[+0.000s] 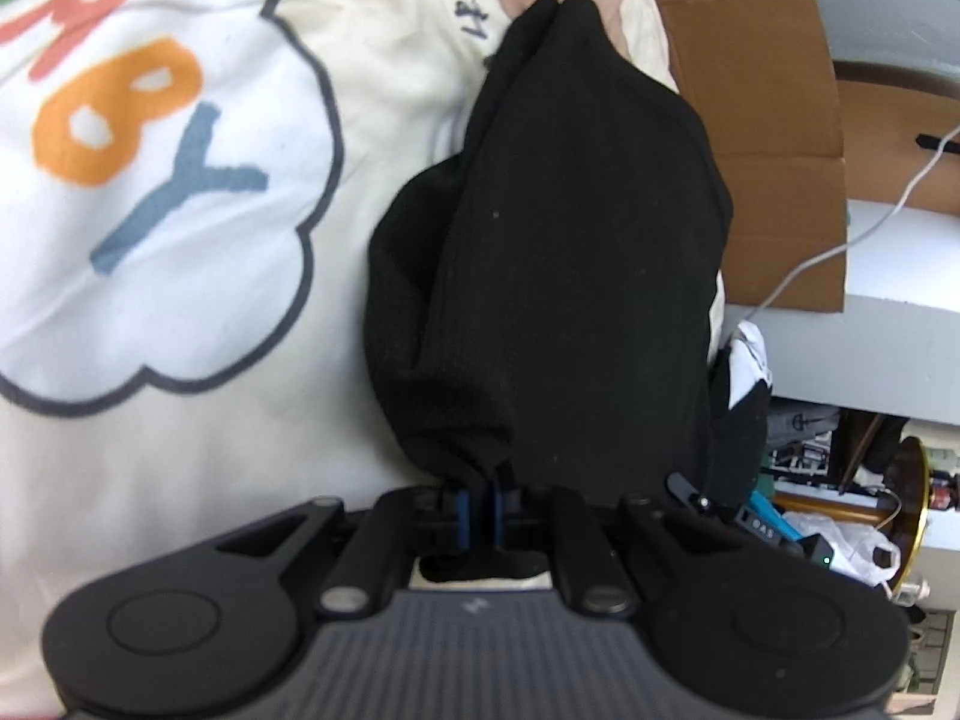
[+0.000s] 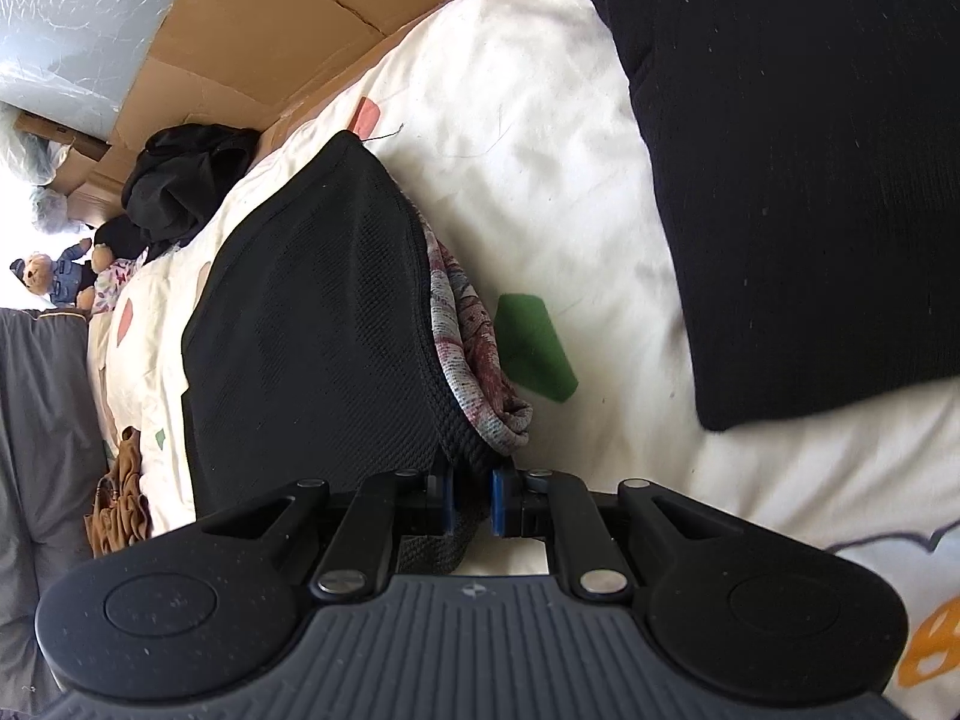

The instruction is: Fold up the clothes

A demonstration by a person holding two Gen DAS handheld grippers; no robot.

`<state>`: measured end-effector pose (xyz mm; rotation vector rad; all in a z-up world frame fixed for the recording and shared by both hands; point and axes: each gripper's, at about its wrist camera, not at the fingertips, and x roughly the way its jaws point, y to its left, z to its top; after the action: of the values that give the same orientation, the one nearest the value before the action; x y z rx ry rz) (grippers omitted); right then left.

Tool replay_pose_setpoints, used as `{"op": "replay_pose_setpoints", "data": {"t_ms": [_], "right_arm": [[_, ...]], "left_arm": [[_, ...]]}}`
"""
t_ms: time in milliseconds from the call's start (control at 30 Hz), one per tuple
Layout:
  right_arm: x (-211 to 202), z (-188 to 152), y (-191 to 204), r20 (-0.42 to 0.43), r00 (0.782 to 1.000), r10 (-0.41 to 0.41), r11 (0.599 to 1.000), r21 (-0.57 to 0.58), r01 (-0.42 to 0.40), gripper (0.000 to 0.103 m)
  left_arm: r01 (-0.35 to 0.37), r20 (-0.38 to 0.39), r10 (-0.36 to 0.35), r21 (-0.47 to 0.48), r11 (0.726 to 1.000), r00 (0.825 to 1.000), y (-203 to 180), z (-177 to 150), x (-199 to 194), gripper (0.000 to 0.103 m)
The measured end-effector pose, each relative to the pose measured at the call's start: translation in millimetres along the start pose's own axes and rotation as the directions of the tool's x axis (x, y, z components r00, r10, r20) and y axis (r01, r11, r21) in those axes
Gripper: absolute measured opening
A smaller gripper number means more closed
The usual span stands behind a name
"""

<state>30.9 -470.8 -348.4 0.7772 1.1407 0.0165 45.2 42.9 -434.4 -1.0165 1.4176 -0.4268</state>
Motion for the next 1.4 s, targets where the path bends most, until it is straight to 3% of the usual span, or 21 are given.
{"op": "replay_pose_setpoints", "data": {"t_ms": [167, 367, 533, 800, 1000, 1233, 1400], "right_arm": [[1.0, -2.3, -8.2, 0.012, 1.000, 0.011, 1.000, 0.024, -0.011, 0.015], [-9.3, -4.1, -14.2, 0.026, 1.000, -0.015, 1.000, 0.012, 0.014, 0.022], [-17.5, -8.2, -12.0, 0.038, 0.998, -0.053, 0.998, -0.025, 0.054, 0.024], [-22.8, -12.1, -11.6, 0.063, 0.996, -0.060, 0.998, -0.022, 0.061, 0.026], [-26.7, -20.5, -20.2, 0.088, 0.995, -0.038, 0.999, 0.026, 0.035, 0.027], [-28.1, -34.8, -17.4, 0.137, 0.990, 0.032, 0.997, 0.071, -0.042, 0.028], [-24.1, -38.5, -9.5, 0.126, 0.991, 0.048, 0.998, 0.044, -0.054, 0.035]], "left_arm": [[-0.003, -0.025, 0.002, -0.020, 1.000, 1.000, 3.9, -0.8, -2.1, 0.018], [-0.033, -0.066, 0.033, 0.009, 0.999, 0.997, 4.8, 0.4, -16.9, 0.018], [-0.099, -0.024, 0.100, 0.067, 0.993, 0.995, 5.9, 10.8, -35.9, 0.026], [-0.190, 0.090, 0.177, 0.161, 0.969, 0.980, -1.1, 37.0, -64.9, 0.028], [-0.265, 0.160, 0.222, 0.338, 0.903, 0.962, -32.8, 64.2, -76.6, 0.037], [-0.291, 0.158, 0.247, 0.613, 0.735, 0.956, -121.4, 82.4, -37.0, 0.039], [-0.284, 0.128, 0.274, 0.688, 0.667, 0.953, -155.0, 87.3, -19.7, 0.044]]}}
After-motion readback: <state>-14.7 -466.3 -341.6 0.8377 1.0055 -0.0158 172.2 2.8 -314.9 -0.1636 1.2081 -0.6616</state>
